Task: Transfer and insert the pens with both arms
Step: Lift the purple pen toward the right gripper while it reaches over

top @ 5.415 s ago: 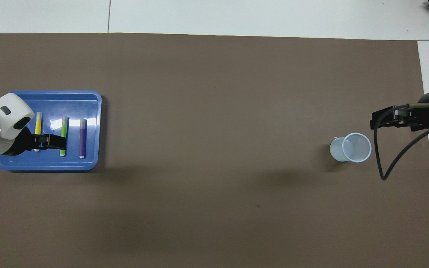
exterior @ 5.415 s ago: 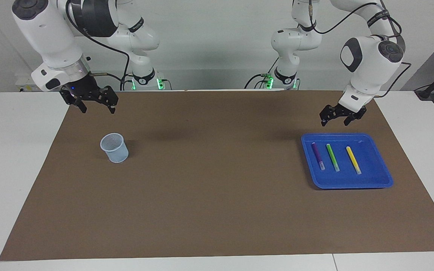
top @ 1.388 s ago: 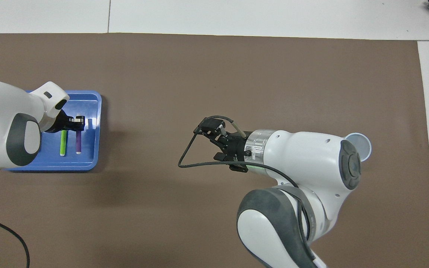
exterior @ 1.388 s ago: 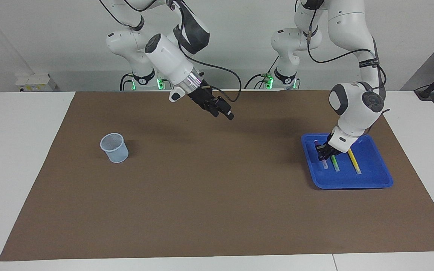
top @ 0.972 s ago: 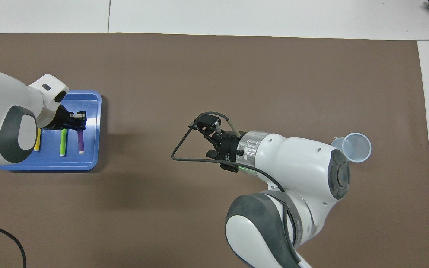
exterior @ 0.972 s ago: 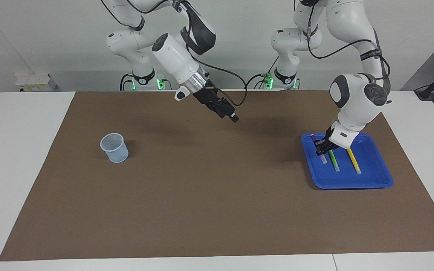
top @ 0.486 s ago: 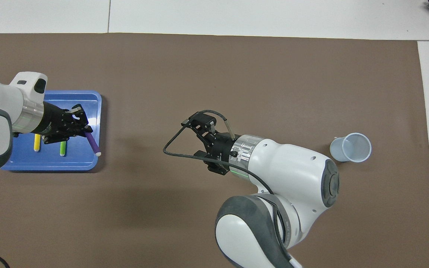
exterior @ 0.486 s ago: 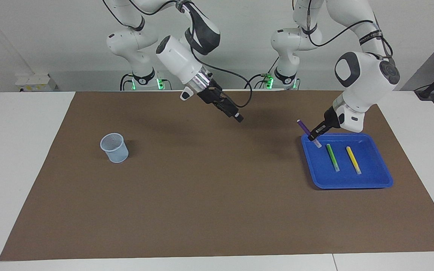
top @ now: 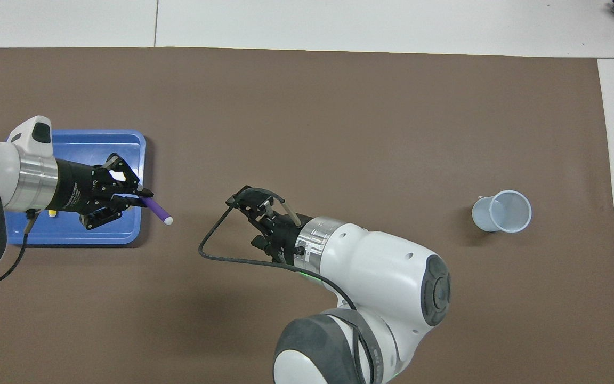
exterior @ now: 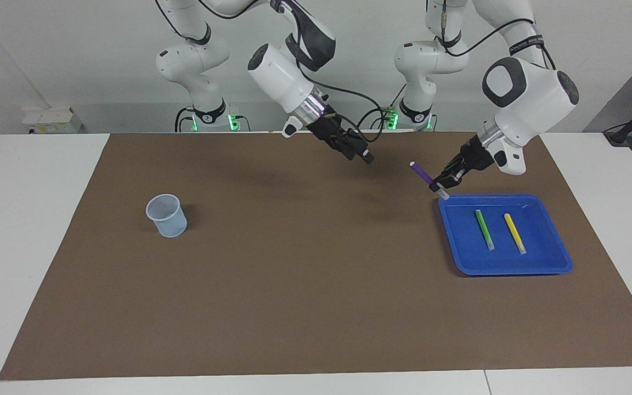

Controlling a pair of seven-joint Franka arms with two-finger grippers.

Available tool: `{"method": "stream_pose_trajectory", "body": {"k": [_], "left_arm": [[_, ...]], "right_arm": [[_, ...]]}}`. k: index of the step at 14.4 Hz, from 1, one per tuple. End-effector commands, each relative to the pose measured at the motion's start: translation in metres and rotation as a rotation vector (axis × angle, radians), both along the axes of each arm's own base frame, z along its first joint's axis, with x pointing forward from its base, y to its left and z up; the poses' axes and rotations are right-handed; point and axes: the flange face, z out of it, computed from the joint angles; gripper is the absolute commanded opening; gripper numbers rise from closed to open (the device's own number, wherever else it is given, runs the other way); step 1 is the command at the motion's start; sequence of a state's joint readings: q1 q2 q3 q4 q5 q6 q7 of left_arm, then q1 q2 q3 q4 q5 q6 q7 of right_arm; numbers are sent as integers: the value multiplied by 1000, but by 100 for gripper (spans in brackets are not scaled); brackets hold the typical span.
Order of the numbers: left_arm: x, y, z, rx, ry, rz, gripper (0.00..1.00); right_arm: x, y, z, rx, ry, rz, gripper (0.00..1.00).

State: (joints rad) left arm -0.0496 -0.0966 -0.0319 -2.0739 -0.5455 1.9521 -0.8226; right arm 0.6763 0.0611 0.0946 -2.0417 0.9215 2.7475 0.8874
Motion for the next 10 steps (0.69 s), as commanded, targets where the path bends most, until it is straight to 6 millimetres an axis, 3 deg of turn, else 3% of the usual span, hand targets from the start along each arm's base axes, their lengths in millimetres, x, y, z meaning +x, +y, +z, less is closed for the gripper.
{"method": "stream_pose_trajectory", "body": {"k": [1, 3, 6, 10], "left_arm": [[-38, 0, 17, -33, 3, 154, 0], [-51, -10, 18, -54, 1, 258, 0], [-72, -36, 12, -68, 8, 426, 0], [-78, -47, 16, -88, 66, 560, 0]], "right_arm": [[-11, 18, 2, 0, -43, 56, 100], [-18, 32, 14, 19, -61, 77, 100], [-8, 43, 26, 47, -70, 68, 100], [-11, 54, 12, 22, -82, 95, 100]]}}
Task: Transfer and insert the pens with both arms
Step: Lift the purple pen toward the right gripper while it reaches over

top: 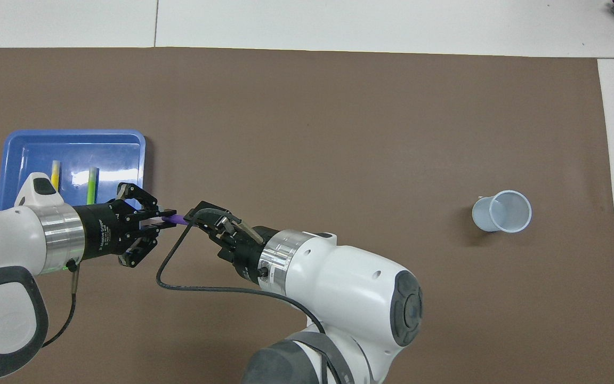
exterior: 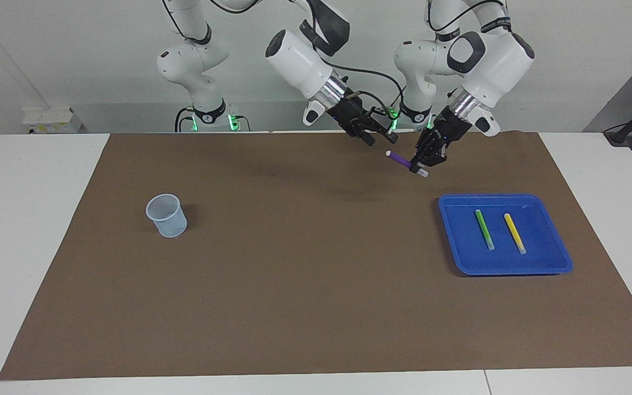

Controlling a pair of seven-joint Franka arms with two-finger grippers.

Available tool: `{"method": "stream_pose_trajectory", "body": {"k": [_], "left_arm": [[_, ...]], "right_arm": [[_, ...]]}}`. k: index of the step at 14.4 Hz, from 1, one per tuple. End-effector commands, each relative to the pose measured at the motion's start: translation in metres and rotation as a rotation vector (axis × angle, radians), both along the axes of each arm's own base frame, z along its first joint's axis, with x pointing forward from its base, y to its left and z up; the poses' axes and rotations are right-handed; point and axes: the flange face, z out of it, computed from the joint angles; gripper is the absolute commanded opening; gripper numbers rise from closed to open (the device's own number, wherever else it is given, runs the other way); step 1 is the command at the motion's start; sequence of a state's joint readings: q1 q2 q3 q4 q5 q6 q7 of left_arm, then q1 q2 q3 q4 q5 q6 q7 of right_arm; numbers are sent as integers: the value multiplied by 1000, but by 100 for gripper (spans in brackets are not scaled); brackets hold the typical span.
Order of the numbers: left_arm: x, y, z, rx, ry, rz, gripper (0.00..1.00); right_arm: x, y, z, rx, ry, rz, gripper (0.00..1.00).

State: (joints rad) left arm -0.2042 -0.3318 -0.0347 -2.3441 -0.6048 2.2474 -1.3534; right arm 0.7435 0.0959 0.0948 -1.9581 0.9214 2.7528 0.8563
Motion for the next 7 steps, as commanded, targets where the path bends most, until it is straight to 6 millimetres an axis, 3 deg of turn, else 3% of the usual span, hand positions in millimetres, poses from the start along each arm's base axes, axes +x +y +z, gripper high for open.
{"method": "stream_pose_trajectory", "body": {"k": [1, 2, 7], "left_arm": [[-11, 2, 7, -37, 30, 112, 0], [-12, 1, 10, -45, 42, 146, 0], [-24, -12, 6, -30, 45, 142, 0]], "right_arm": [[6, 11, -15, -12, -46, -13, 98], [1, 20, -21, -16, -64, -13, 90], [9, 25, -13, 4, -80, -26, 86]]}}
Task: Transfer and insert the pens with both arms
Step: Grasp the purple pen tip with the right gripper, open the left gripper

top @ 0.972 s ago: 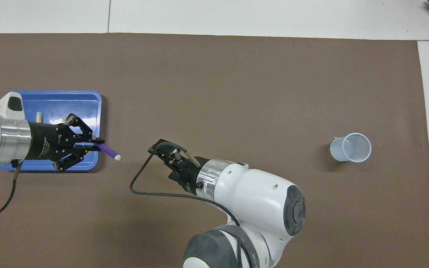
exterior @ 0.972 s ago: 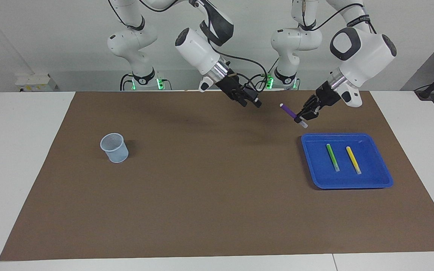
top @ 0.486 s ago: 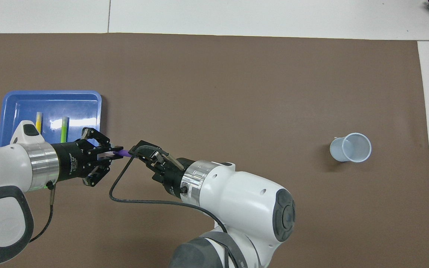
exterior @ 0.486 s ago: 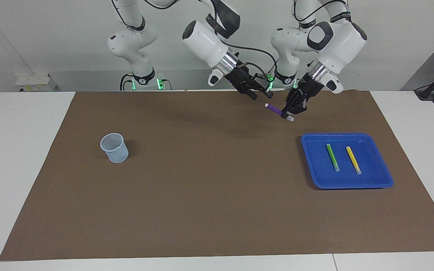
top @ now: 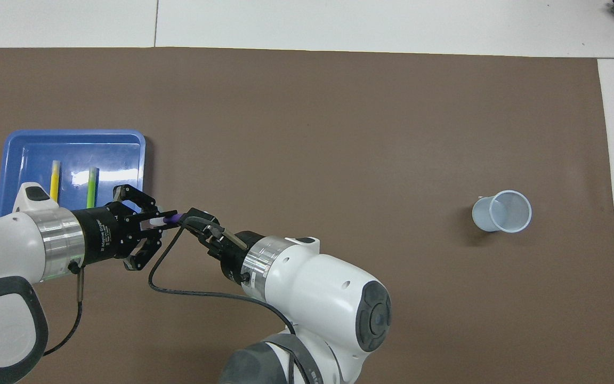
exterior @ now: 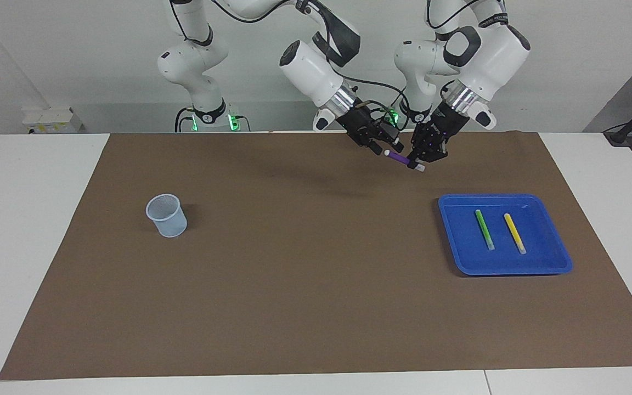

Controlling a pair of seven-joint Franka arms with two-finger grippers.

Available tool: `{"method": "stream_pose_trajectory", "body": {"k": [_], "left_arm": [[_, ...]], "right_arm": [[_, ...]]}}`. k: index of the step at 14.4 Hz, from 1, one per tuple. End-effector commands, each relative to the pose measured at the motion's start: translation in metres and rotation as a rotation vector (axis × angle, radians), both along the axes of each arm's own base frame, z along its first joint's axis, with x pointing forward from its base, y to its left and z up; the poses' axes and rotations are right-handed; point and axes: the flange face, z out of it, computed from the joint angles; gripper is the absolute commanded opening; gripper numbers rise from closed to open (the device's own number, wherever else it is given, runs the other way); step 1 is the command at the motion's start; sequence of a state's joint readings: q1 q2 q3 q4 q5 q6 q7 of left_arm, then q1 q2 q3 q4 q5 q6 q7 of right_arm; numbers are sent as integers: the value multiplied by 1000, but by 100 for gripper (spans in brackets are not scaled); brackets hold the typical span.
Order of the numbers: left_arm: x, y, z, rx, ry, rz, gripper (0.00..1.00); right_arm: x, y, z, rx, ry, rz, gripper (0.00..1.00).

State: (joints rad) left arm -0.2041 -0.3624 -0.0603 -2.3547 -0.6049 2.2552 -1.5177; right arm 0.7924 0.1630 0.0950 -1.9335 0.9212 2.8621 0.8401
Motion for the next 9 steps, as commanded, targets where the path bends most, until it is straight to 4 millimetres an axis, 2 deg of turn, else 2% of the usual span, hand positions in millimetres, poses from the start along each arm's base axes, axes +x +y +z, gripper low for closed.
{"method": "stream_pose_trajectory", "body": {"k": [1, 2, 5, 9], "left_arm": [[-15, -2, -3, -3, -6, 23, 0], [-15, -2, -3, -3, -8, 23, 0], [-16, -2, -2, -3, -12, 22, 0], [-16, -1, -2, -3, -12, 24, 0]], "right_arm": [[16, 0, 10, 21, -27, -15, 86], [19, -1, 13, 24, -30, -16, 86], [23, -3, 1, 8, -23, -19, 85], [22, -3, 0, 6, -22, -18, 68]]}}
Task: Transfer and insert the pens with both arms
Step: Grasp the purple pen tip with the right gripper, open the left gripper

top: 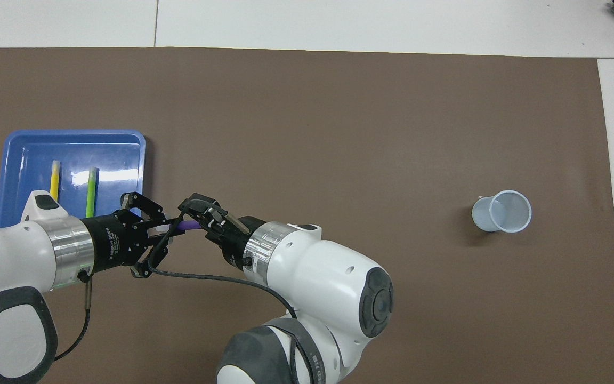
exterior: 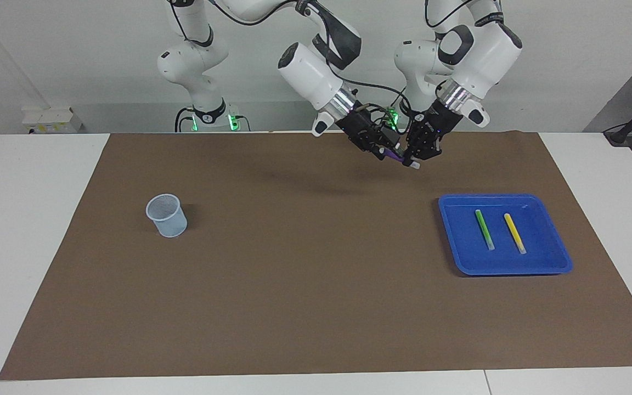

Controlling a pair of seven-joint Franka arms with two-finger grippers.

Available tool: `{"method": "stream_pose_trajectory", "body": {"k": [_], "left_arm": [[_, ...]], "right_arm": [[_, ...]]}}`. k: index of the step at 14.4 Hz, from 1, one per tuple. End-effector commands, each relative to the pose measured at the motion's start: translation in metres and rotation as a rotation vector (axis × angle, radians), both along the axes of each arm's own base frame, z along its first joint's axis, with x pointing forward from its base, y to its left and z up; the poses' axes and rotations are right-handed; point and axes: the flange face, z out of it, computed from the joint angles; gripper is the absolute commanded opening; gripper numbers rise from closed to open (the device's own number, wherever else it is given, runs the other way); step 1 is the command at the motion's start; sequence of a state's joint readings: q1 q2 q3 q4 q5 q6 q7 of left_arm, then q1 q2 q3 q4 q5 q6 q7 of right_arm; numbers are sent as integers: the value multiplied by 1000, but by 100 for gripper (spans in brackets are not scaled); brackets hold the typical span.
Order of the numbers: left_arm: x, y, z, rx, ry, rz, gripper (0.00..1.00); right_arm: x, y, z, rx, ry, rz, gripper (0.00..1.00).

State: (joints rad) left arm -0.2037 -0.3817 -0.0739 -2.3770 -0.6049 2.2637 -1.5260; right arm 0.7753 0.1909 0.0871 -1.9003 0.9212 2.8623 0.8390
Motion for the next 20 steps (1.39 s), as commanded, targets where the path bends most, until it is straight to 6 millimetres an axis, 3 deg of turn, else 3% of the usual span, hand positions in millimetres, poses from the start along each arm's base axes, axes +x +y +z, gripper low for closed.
{"method": "stream_pose_trajectory", "body": {"k": [1, 5, 9, 11, 13, 14, 15, 20], "left_arm": [[-9, 3, 0, -9, -10, 24, 0], [-9, 3, 0, -9, -9, 23, 0], [-9, 3, 0, -9, -8, 25, 0], [-9, 3, 1, -10, -10, 24, 0], [-10, 3, 2, -10, -10, 23, 0], [-10, 3, 2, -10, -10, 23, 0], [-10, 3, 2, -10, -11, 24, 0], [-10, 3, 1, -8, -8, 15, 0]], "right_arm": [[4, 1, 3, 4, -20, 6, 67], [1, 5, 3, 6, -14, 9, 59], [-4, 7, 2, 6, -8, 16, 58], [-5, 7, 0, -1, -12, 24, 45], [-5, 7, 0, -1, -13, 23, 23], [-5, 5, 0, -3, -13, 22, 6], [-5, 5, 0, -2, -12, 21, 0], [-5, 5, -2, -1, -7, 17, 0]]}}
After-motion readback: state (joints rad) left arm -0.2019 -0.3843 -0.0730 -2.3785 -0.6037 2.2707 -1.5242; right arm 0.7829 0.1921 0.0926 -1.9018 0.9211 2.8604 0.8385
